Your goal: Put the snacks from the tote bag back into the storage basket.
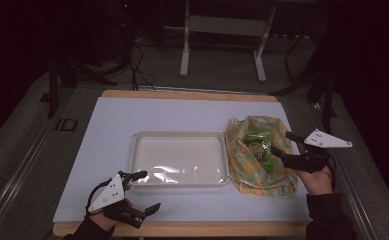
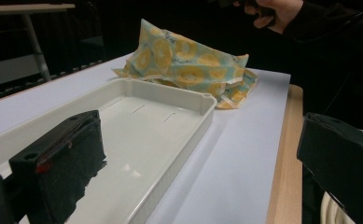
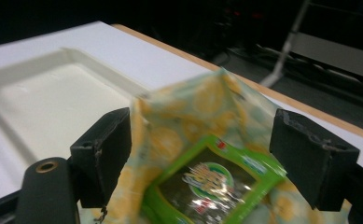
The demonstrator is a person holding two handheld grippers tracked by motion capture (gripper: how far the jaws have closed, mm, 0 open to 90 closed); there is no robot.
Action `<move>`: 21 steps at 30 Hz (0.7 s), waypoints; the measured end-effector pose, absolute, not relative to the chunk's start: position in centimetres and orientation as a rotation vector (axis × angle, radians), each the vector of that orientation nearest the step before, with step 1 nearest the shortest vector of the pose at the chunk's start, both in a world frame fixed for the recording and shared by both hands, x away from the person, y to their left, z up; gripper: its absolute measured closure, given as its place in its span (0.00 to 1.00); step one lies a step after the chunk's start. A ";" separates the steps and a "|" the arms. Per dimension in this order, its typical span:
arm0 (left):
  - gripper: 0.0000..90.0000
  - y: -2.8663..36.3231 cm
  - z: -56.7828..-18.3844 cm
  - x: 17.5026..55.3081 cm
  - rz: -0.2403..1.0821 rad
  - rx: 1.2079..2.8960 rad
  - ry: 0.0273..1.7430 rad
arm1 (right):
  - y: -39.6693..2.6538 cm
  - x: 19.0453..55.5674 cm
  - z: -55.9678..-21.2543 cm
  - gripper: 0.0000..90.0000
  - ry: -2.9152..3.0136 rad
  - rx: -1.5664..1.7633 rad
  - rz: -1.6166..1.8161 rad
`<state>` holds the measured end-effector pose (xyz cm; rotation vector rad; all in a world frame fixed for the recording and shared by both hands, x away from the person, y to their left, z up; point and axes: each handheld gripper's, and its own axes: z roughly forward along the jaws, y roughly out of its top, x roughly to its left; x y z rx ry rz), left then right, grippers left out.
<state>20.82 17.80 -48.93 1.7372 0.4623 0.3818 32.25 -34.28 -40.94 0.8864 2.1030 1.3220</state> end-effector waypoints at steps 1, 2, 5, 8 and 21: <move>0.01 17.8 -48.9 20.8 0.382 1.739 0.461 | -34.4 32.5 -41.2 0.24 2.105 0.908 1.318; 0.01 17.8 -48.9 20.8 0.384 1.742 0.460 | -34.4 32.6 -41.3 0.24 2.103 0.922 1.314; 0.01 17.7 -49.0 20.8 0.387 1.745 0.458 | -34.5 33.1 -42.0 0.25 2.105 0.953 1.301; 0.01 17.8 -48.9 20.8 0.387 1.745 0.459 | -34.6 33.5 -42.5 0.25 2.109 0.985 1.299; 0.01 17.7 -49.0 20.8 0.386 1.752 0.457 | -34.8 35.8 -45.7 0.42 2.132 1.129 1.238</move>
